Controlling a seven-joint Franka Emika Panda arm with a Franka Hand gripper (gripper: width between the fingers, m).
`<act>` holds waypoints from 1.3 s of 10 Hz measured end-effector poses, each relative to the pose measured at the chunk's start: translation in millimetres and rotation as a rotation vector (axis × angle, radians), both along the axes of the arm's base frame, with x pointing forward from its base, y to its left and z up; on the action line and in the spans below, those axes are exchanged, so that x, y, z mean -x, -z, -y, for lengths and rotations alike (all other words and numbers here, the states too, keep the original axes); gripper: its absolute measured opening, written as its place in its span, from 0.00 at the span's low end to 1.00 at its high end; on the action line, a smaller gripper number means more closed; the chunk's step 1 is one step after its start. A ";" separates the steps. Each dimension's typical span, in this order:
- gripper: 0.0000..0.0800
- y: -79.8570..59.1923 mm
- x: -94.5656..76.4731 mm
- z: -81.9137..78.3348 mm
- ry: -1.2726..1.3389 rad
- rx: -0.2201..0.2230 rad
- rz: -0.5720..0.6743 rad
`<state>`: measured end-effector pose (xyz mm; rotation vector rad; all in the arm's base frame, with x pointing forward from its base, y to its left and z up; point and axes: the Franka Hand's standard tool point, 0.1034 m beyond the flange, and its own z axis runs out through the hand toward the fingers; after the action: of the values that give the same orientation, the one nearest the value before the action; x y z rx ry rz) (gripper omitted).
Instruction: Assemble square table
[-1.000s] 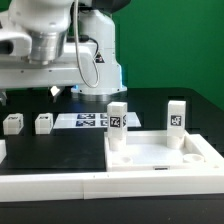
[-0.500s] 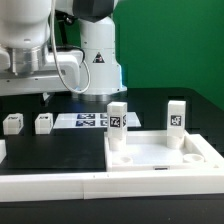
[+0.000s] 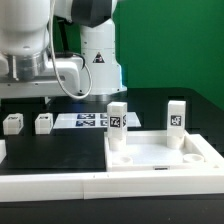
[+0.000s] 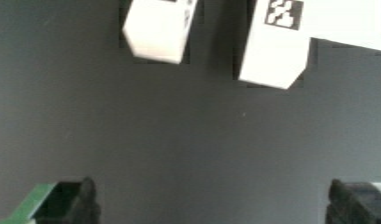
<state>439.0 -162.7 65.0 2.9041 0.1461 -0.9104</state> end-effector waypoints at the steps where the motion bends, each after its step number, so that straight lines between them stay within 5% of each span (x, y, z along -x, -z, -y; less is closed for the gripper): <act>1: 0.81 4.6 9.0 -7.4 0.077 0.012 -0.015; 4: 0.81 10.0 16.6 -29.2 0.177 0.010 -0.038; 6: 0.81 10.1 16.5 -29.0 0.177 0.009 -0.037; 10: 0.81 14.2 38.5 -29.2 0.094 -0.084 -0.069; 13: 0.81 16.3 42.0 -29.0 0.099 -0.085 -0.090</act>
Offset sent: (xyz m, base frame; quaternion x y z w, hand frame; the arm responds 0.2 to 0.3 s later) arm -0.0039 0.0153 0.0018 -0.0064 -0.0338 0.0042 0.9994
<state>397.0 -133.7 48.7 2.9723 0.0496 -1.0778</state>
